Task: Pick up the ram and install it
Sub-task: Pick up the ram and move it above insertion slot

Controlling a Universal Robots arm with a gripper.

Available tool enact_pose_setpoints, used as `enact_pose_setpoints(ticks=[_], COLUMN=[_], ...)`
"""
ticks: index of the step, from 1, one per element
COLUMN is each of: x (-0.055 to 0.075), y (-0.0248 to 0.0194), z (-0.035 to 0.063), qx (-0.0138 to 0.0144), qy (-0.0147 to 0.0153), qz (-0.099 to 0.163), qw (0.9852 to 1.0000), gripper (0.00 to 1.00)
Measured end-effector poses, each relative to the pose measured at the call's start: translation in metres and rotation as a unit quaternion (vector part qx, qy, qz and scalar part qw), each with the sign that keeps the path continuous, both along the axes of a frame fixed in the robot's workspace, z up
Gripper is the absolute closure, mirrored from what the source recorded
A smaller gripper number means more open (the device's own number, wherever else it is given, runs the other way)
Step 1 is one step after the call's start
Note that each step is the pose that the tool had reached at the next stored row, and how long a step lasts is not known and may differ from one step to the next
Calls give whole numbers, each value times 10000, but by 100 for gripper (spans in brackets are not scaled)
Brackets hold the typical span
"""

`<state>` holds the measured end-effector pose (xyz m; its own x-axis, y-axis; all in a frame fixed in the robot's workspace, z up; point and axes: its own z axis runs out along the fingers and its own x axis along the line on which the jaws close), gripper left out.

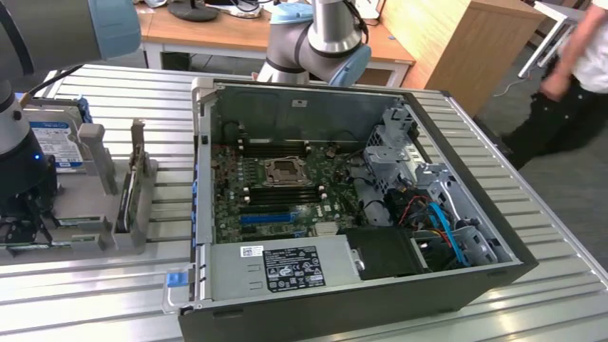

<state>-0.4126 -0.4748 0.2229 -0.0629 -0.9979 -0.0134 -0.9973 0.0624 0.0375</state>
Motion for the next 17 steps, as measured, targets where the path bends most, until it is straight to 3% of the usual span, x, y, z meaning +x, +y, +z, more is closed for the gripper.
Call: enact_pose_setpoints(ticks=[17], x=[0], y=[3], z=[-65], qx=[0], qy=[2], qz=[64], qw=[10000], gripper=[70])
